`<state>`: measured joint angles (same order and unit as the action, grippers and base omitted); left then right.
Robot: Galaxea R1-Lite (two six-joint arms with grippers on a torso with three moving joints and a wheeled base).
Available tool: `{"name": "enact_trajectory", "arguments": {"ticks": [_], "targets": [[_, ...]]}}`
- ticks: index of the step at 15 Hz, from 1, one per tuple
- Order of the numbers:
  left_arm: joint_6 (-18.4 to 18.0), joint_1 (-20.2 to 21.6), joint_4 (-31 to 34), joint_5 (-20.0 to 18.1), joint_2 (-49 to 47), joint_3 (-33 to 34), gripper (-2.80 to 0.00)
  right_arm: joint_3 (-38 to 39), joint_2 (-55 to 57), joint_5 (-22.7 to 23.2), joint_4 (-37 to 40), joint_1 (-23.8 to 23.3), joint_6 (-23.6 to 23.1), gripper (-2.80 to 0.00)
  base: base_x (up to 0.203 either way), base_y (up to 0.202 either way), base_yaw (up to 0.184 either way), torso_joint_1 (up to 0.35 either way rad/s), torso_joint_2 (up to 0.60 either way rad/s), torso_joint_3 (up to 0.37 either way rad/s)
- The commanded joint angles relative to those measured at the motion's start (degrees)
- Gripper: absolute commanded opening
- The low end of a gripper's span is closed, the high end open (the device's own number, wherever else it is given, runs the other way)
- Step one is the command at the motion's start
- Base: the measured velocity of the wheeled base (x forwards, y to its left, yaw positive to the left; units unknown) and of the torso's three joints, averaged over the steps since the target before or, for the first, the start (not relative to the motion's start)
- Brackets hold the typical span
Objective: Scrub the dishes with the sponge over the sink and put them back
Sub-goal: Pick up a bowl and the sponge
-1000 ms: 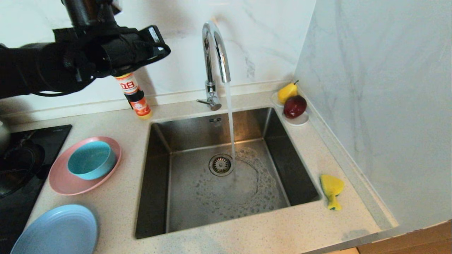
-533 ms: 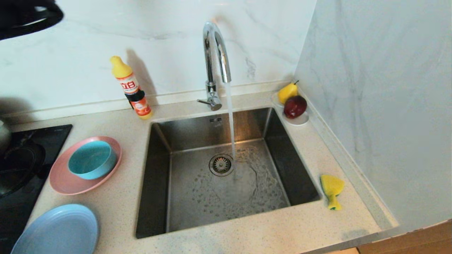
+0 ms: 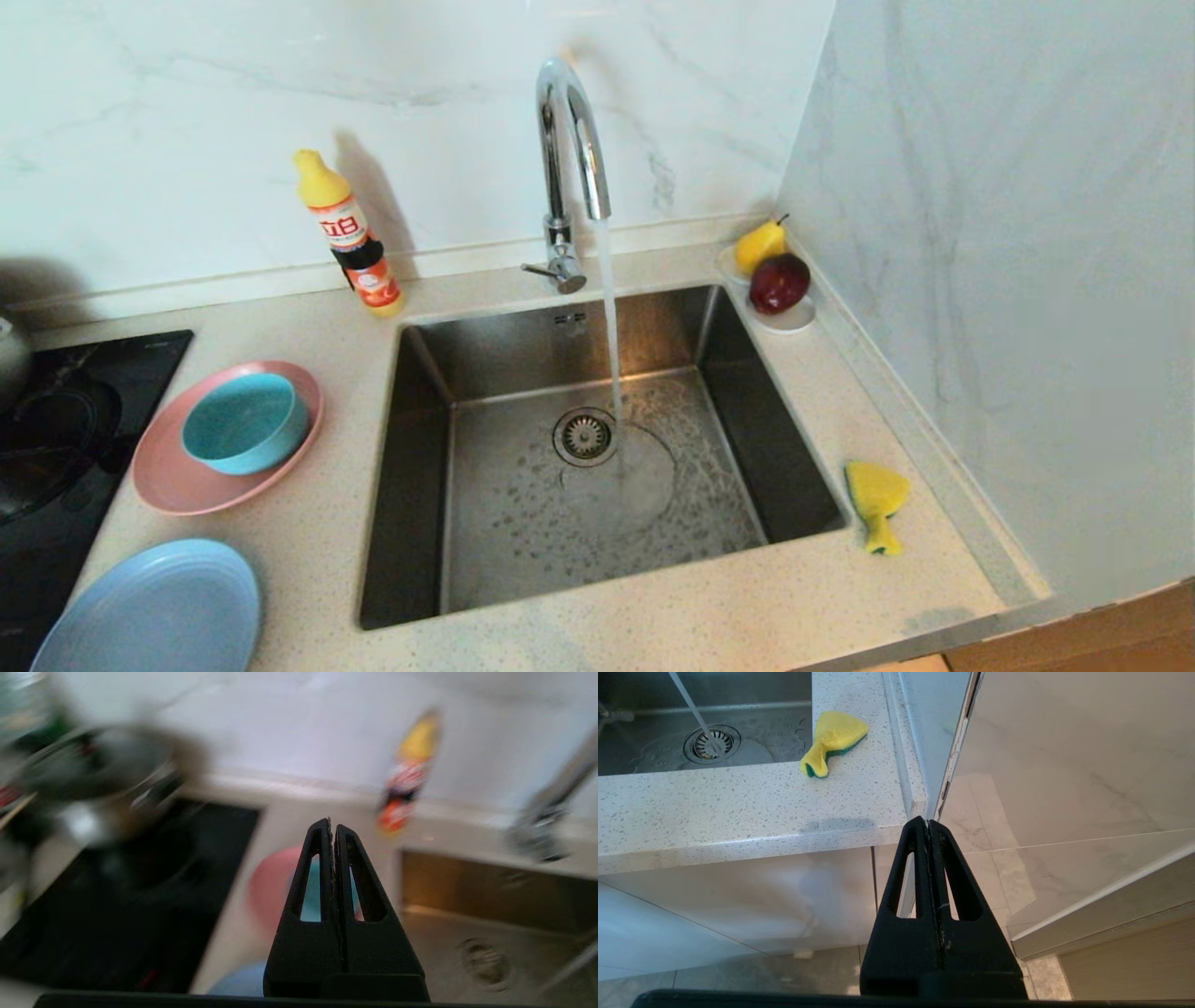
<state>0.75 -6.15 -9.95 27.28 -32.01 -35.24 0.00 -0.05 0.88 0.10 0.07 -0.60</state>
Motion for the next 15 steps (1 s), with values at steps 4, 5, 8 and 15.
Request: {"name": "enact_trajectory", "arguments": {"ticks": [4, 5, 8, 15], "targets": [[-0.8, 6.6, 0.0, -2.0, 25.4, 27.0, -2.80, 0.0, 0.0, 0.0, 0.0, 0.0, 0.0, -2.80, 0.000, 0.000, 0.000, 0.000, 0.00, 0.000], [-2.1, 6.9, 0.8, -6.0, 29.3, 30.9, -2.80, 0.0, 0.0, 0.0, 0.0, 0.0, 0.0, -2.80, 0.000, 0.000, 0.000, 0.000, 0.00, 0.000], [-3.8, 7.2, 3.1, -25.7, 31.9, 35.8, -2.80, 0.0, 0.0, 0.0, 0.0, 0.0, 0.0, -2.80, 0.000, 0.000, 0.000, 0.000, 0.00, 0.000], [-3.0, 7.2, 11.3, -28.9, 31.9, 35.2, -2.80, 0.0, 0.0, 0.0, 0.0, 0.0, 0.0, -2.80, 0.000, 0.000, 0.000, 0.000, 0.00, 0.000]]}}
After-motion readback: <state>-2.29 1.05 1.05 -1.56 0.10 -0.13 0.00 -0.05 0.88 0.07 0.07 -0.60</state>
